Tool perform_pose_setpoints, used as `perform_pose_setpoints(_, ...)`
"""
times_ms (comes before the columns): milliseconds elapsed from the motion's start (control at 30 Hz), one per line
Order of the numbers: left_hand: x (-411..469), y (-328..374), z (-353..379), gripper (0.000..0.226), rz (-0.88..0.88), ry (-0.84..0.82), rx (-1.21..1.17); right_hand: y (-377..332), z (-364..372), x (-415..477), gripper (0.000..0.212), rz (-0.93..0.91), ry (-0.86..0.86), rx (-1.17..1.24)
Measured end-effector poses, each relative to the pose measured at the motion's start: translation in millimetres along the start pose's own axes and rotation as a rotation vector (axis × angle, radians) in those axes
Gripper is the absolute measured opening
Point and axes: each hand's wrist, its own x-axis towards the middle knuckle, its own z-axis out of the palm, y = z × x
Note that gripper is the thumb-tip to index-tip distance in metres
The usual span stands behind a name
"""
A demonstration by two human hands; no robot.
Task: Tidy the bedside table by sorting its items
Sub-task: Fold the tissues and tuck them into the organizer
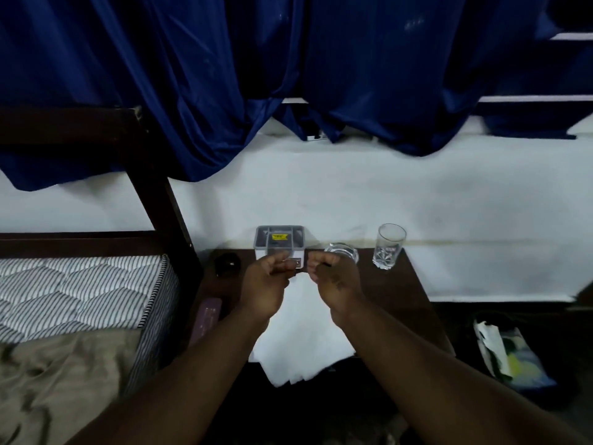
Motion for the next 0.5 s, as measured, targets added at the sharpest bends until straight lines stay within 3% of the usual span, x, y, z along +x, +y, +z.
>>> perform_pose_setpoints(100,-11.7,-12.4,11.7,0.036,-0.054,0.031,-0.019,4.6,-19.4,-12.3,0.038,0.018,0.022,0.085)
perform_pose_setpoints(267,-21.0,-54.3,28.9,0.043,-0.204,0.130,-0.006,36.5,-37.1,-19.4,0.023,0.100,0.042,0.105)
perform_pose_setpoints(500,-22.9,-82.0,37.6,0.061,-0.249,0.220,0.189,90.4,-29.2,-5.9,0.025,0.156,0.047,-0.132)
